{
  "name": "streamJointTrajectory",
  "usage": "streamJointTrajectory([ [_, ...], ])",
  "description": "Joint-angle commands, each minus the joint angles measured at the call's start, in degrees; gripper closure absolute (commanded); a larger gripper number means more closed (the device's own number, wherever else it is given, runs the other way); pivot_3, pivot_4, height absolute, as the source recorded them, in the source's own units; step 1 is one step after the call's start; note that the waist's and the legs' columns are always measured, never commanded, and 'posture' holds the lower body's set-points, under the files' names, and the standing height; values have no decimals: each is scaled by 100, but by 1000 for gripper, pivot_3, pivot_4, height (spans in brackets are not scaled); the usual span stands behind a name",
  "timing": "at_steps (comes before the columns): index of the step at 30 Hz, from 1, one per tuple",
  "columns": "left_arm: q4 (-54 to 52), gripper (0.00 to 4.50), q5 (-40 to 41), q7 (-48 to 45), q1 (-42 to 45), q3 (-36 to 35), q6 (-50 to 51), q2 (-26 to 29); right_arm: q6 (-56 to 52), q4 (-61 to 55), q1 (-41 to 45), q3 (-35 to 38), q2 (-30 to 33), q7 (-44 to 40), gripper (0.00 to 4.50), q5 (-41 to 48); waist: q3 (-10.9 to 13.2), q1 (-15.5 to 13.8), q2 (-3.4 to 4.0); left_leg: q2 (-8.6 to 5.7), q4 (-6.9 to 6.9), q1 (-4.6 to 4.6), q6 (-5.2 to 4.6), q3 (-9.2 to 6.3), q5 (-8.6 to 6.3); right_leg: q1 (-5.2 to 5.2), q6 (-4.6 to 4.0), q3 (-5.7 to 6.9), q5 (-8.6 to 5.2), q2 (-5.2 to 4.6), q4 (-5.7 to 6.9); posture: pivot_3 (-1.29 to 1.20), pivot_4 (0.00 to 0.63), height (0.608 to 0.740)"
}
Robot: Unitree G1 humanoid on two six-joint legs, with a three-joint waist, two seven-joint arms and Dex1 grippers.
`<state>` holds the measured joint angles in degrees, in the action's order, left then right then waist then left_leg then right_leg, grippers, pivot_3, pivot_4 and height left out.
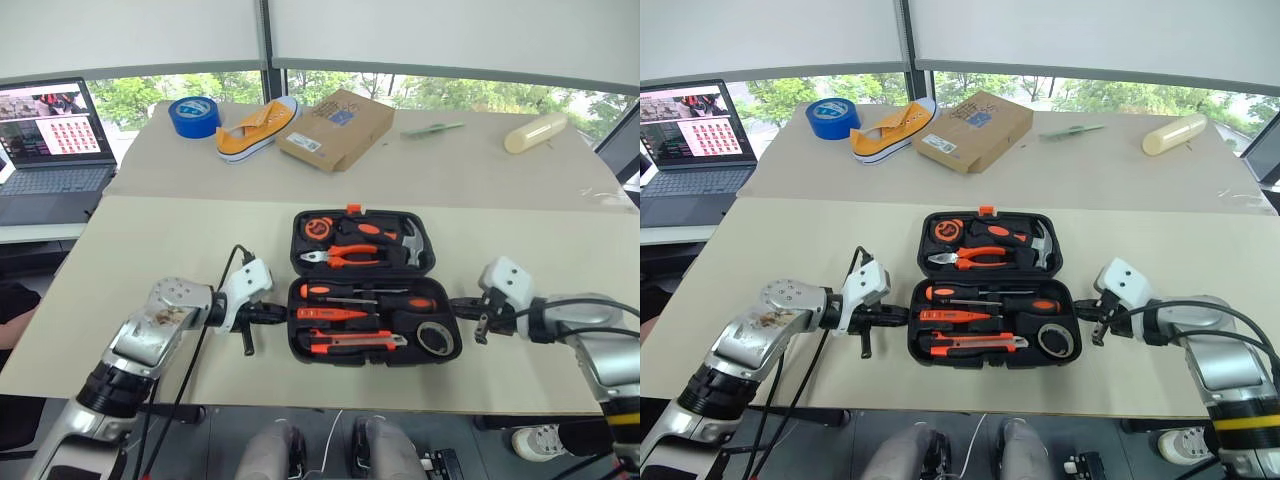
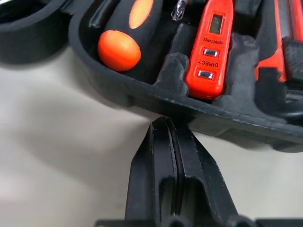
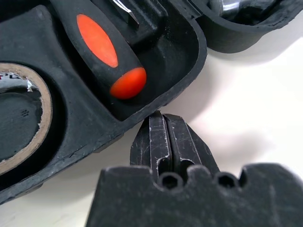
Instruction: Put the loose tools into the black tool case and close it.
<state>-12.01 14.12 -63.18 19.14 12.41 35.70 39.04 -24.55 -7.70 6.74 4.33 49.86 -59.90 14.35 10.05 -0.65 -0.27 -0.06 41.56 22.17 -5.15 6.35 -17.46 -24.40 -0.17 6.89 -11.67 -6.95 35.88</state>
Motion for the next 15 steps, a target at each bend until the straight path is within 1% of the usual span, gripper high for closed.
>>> streamJointTrajectory([
  [1, -505, 4438, 230, -51, -221, 113, 58, -6, -55, -740, -246, 166, 5, -112, 4500, 369, 0, -2, 0, 0, 0, 0, 0, 0, 0, 1, 0, 0, 0, 0, 0, 0, 150, 731],
  [4, -512, 4438, 94, 69, -577, 10, -97, 154, -131, -969, -623, 346, 24, 19, 4500, 321, -1, -5, 1, 0, -2, -4, 0, -1, -1, 2, -1, -1, -1, -2, 0, 0, 150, 731],
  [8, -427, 4438, -44, 268, -811, -181, -211, 340, -54, -836, -822, 549, 84, 257, 4500, 116, -3, 0, 4, 0, -22, -19, 2, 4, -1, 6, -9, -3, -7, -5, -2, 0, 150, 731],
  [15, -11, 4438, -125, 274, -1229, -779, -587, 1113, 37, -468, -1054, 1160, 355, 327, 4500, 96, -9, 8, 13, 0, -43, -44, 7, 10, 0, 11, -14, -10, -10, -9, 1, 0, 150, 731],
])
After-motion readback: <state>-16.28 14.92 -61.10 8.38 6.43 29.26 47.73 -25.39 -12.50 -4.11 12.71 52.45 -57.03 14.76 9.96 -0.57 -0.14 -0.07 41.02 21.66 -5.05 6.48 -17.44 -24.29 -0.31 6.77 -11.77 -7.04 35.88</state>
